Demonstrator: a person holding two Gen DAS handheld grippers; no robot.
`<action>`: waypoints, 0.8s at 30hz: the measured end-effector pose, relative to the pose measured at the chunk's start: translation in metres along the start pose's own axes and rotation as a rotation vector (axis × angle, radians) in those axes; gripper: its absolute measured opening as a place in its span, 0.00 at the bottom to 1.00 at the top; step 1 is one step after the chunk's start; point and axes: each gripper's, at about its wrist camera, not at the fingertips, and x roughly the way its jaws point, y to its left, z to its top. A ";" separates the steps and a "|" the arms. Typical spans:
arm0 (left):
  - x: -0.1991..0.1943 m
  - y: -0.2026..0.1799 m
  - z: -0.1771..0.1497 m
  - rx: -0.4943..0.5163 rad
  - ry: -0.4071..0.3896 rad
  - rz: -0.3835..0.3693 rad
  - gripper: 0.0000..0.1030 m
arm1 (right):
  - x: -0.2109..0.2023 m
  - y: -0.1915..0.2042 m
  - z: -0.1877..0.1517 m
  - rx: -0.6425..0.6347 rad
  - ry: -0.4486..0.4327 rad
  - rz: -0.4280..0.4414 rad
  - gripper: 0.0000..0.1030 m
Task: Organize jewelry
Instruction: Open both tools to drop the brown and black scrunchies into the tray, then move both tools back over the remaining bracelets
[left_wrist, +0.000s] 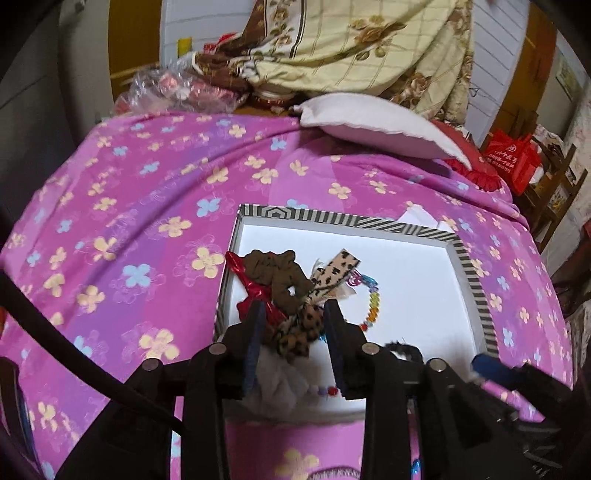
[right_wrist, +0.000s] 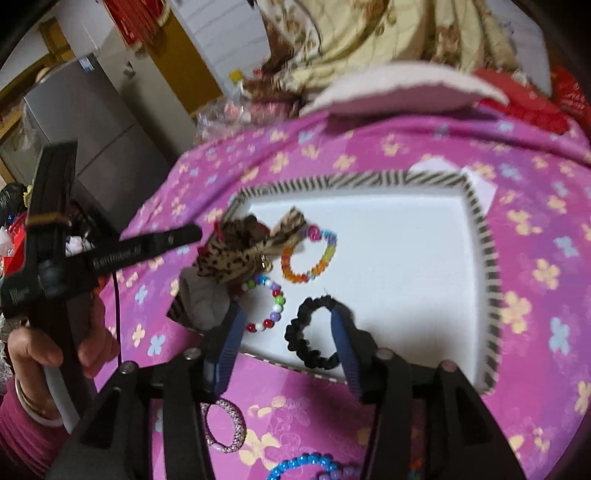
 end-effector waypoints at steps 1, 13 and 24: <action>-0.005 -0.001 -0.002 0.003 -0.008 0.002 0.12 | -0.006 0.001 -0.001 -0.005 -0.020 -0.010 0.54; -0.052 -0.018 -0.055 0.040 -0.062 0.015 0.12 | -0.056 -0.003 -0.036 0.018 -0.102 -0.108 0.73; -0.068 -0.023 -0.100 0.036 -0.038 0.031 0.12 | -0.073 -0.008 -0.074 -0.007 -0.047 -0.185 0.78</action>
